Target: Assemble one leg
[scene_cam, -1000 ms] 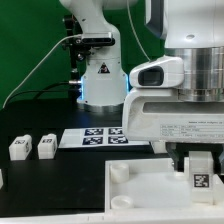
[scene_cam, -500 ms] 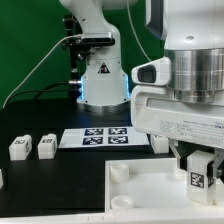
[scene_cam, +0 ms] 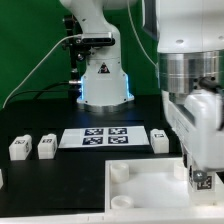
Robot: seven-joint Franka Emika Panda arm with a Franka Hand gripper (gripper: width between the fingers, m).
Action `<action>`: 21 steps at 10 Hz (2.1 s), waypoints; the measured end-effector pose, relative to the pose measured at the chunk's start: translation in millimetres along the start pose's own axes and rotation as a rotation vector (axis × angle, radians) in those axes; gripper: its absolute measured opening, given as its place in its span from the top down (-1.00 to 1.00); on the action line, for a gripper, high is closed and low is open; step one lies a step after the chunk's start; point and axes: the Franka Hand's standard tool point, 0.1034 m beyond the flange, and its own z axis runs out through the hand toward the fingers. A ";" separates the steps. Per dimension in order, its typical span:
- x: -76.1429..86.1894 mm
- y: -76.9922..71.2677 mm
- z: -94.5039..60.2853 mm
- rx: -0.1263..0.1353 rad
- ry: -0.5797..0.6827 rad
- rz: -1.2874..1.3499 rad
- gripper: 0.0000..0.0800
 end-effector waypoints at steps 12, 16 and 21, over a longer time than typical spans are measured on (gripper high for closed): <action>-9.1 -2.9 -5.8 0.033 -0.005 -0.760 -0.62; -18.5 -4.4 3.6 0.012 0.059 -1.443 -0.62; -14.8 -4.7 4.0 0.016 0.057 -1.196 0.26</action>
Offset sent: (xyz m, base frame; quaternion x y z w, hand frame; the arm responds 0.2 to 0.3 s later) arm 0.0000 0.0000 0.0000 0.0000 0.0000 0.0000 1.0000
